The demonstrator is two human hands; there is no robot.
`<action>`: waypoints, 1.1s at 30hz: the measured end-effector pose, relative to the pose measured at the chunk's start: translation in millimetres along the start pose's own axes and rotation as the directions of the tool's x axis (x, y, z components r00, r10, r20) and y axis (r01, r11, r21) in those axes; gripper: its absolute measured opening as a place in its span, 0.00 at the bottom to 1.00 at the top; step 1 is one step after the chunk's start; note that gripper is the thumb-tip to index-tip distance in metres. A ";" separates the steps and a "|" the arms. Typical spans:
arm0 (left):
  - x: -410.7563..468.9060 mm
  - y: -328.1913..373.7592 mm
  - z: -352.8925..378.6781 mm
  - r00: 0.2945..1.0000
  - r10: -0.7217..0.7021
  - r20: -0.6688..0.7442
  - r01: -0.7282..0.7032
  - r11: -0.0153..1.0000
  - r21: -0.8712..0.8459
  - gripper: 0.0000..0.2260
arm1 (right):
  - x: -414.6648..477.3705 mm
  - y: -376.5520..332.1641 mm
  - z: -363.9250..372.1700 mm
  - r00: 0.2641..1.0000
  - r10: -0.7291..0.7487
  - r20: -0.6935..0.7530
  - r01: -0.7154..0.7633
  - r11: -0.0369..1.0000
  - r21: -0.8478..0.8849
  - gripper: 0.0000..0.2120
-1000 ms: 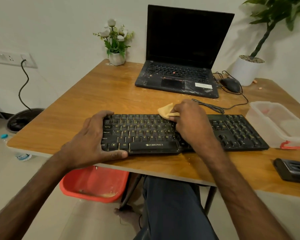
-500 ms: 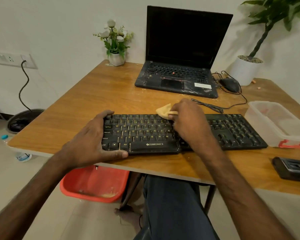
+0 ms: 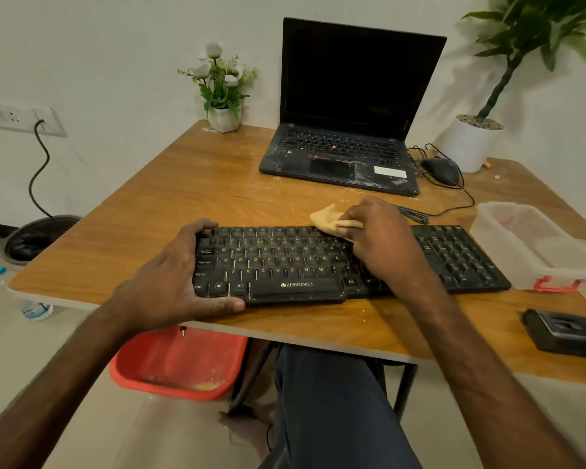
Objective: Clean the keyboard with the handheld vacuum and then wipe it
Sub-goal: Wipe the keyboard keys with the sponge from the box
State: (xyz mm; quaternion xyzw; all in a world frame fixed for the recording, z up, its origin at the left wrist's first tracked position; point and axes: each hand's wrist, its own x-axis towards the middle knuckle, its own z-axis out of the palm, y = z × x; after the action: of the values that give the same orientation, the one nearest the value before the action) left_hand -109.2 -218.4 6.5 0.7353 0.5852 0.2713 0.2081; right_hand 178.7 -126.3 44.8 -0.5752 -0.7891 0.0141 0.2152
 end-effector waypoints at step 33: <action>-3.1 3.7 0.0 1.000 -0.030 -0.008 0.030 0.999 0.042 0.55 | -24.6 -27.8 9.0 0.968 -0.237 0.080 0.236 0.971 0.024 0.13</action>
State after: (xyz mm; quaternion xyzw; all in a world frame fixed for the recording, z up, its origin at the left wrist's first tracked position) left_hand -107.0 -222.2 8.3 0.7297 0.6024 0.2584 0.1945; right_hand 156.5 -156.2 36.1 -0.4743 -0.8602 0.0176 0.1864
